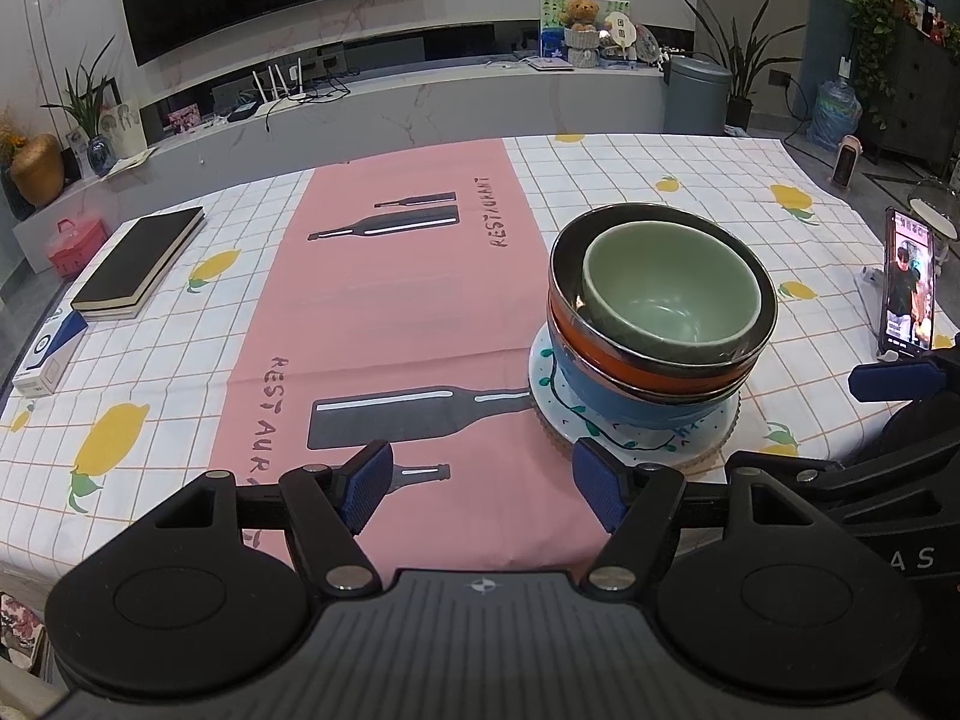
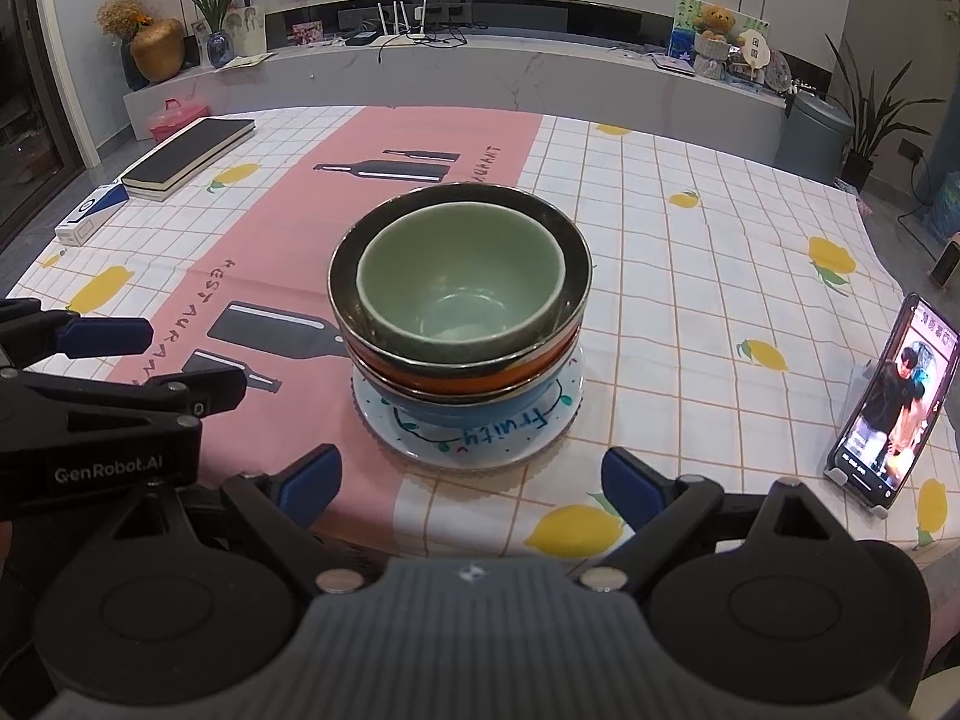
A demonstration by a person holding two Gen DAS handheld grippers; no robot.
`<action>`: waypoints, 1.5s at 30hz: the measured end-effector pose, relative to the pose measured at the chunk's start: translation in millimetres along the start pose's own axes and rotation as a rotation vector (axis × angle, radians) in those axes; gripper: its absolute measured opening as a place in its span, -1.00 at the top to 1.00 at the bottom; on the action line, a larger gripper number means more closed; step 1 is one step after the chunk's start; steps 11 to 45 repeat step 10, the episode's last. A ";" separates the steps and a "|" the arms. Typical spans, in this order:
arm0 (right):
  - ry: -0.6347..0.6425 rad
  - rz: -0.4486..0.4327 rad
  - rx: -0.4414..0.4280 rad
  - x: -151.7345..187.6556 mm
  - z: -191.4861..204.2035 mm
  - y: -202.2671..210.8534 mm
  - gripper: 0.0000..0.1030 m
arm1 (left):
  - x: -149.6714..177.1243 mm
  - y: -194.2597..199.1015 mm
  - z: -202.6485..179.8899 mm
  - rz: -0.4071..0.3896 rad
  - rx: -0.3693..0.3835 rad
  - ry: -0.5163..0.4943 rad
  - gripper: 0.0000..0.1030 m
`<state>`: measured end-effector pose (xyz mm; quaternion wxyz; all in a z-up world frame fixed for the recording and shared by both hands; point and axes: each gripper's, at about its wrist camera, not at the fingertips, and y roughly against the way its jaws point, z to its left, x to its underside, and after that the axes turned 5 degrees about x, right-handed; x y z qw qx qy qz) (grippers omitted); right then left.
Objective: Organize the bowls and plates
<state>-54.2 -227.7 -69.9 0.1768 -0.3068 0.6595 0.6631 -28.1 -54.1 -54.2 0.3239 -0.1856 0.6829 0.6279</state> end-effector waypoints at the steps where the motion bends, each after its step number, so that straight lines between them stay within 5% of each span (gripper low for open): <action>1: 0.000 0.000 -0.001 0.1 0.1 0.0 -0.78 | 0.1 -0.4 -0.3 -0.001 0.000 0.001 -0.57; 45: 0.000 0.002 -0.002 0.9 1.3 0.4 -0.78 | 0.8 1.1 -0.1 -0.009 0.000 0.000 -0.57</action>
